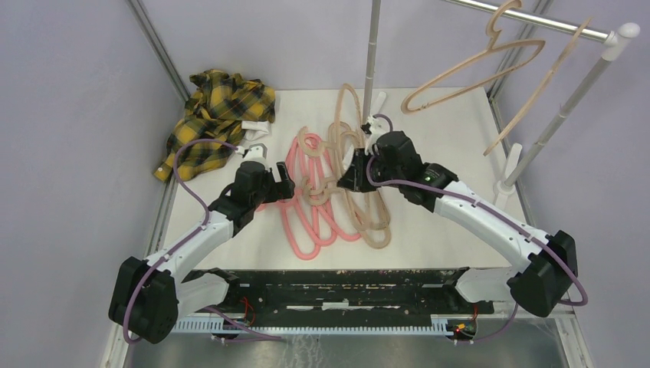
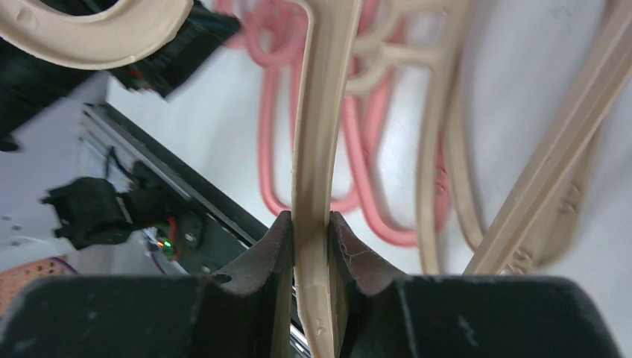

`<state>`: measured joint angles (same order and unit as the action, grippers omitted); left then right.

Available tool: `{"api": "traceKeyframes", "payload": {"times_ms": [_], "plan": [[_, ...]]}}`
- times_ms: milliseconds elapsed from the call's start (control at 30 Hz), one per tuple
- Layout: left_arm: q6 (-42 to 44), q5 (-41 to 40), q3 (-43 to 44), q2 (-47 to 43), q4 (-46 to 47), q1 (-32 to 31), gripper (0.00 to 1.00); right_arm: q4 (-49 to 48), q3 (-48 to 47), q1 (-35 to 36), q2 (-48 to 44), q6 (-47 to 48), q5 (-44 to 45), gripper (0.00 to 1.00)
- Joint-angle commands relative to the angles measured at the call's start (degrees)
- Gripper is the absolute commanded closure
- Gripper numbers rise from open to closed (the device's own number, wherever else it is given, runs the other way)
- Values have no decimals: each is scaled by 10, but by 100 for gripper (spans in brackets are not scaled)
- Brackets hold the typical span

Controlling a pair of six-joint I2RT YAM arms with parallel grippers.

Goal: Organize the hangers

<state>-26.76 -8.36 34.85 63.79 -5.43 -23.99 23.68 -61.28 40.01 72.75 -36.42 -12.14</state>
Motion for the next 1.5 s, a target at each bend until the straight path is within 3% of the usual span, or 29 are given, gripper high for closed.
{"api": "traceKeyframes", "payload": {"times_ms": [0,267,733,1033,1467], "plan": [[-27,10,4,-23,28,0,1,-115,-83,42,19,-64,68,85],[-24,16,5,-50,14,-1,1,-197,-114,77,14,-121,224,86],[-25,18,5,-55,13,-1,1,-177,-186,101,0,-48,384,84],[-20,11,2,-72,3,0,1,-184,-244,34,30,-64,392,83],[-18,7,2,-65,5,0,1,-226,-254,-98,66,-146,287,83]]}}
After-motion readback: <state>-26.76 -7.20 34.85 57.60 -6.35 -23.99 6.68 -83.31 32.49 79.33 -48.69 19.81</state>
